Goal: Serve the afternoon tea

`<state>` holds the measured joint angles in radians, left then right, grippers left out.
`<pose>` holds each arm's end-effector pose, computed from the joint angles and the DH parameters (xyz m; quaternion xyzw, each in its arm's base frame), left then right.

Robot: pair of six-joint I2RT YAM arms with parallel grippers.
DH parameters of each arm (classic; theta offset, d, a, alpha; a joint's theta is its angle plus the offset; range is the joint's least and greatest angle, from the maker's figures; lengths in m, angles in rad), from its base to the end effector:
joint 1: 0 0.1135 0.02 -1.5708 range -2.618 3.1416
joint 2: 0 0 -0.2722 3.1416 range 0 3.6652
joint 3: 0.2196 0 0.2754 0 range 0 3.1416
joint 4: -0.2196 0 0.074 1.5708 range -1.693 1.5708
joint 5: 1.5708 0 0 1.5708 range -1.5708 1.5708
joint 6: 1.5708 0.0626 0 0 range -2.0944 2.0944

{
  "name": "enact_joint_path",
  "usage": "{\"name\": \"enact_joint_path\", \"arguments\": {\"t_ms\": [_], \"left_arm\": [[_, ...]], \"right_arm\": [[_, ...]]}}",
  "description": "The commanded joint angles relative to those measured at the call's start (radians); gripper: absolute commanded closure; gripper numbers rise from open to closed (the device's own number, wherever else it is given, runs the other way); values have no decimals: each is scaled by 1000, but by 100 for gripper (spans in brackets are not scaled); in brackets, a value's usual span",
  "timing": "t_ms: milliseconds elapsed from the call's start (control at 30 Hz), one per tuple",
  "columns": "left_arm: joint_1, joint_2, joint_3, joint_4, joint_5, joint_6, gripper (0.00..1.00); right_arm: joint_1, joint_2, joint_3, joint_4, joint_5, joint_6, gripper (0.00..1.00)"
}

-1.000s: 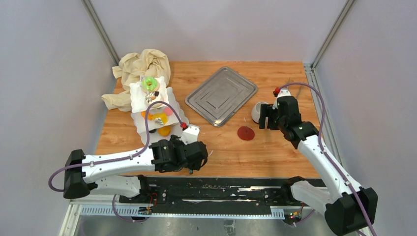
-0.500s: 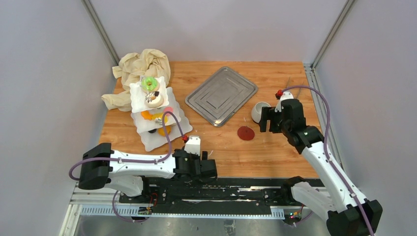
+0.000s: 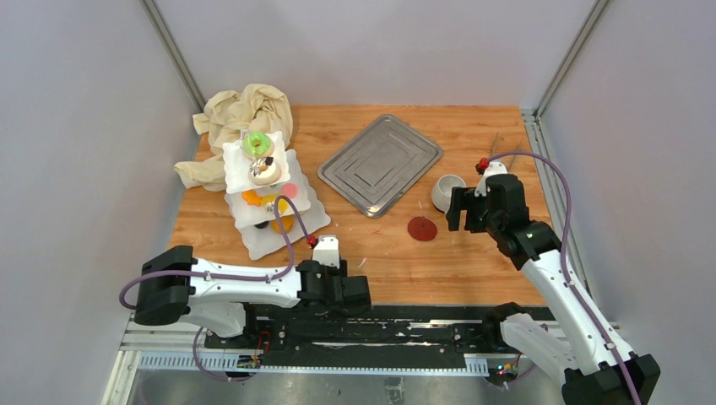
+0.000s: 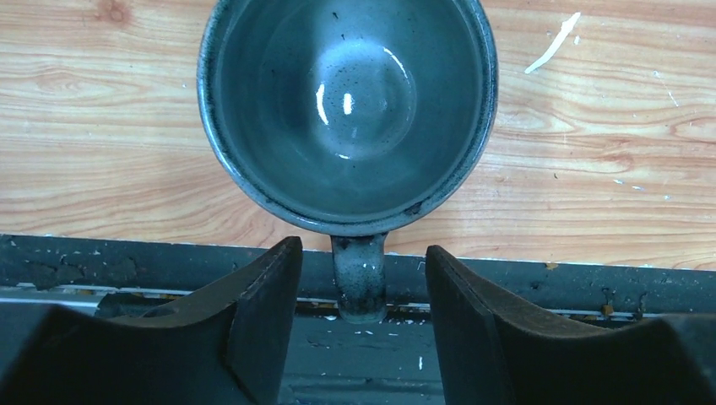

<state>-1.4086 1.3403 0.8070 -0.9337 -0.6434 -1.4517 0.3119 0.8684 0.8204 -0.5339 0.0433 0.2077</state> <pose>0.0746 -0.2235 0.1701 -0.0368 0.9468 -0.0045 0.3195 0.2193 0.0679 0.2933 -0.0356 0.8794 0.1035 0.4634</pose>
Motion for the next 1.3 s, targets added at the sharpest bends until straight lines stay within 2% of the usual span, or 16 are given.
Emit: {"name": "enact_joint_path", "arguments": {"t_ms": [0, 267, 300, 367, 400, 433, 567, 667, 833, 900, 1033, 1133, 1267], "left_arm": [[-6, 11, -17, 37, -19, -18, 42], [-6, 10, -31, 34, -41, -11, 54], [-6, 10, -35, 37, -50, -8, 58], [-6, 19, -44, 50, -70, 19, 81], [-6, 26, -41, 49, -76, 30, 97], [-6, 30, -32, 47, -81, 48, 99], [-6, 18, 57, 47, -119, 208, 100], [-6, 20, 178, 77, -149, 411, 100], [21, 158, 451, 138, -69, 743, 100], [46, 223, 522, 165, -66, 804, 100], [142, 316, 555, 311, 88, 918, 100], [154, 393, 668, 303, 64, 1002, 100], [186, 503, 813, 256, 146, 1078, 100]], "right_arm": [[-12, -10, -10, -24, -16, -14, 17], [-12, -24, -4, -32, -29, -14, 16], [-12, -33, -4, -32, -32, -13, 16], [-12, -42, 1, -38, -39, -10, 16], [-13, -47, 8, -48, -45, -9, 16], [-12, -51, 16, -61, -52, -8, 16], [-13, -85, 57, -120, -77, 4, 16], [-12, -105, 77, -152, -60, 16, 16], [-12, -119, 132, -218, 45, 25, 16], [-13, -143, 144, -224, 92, 33, 16], [-14, -204, 148, -230, 179, 57, 16], [-14, -212, 170, -282, 242, 68, 16], [-19, -207, 212, -359, 289, 109, 15]]}}
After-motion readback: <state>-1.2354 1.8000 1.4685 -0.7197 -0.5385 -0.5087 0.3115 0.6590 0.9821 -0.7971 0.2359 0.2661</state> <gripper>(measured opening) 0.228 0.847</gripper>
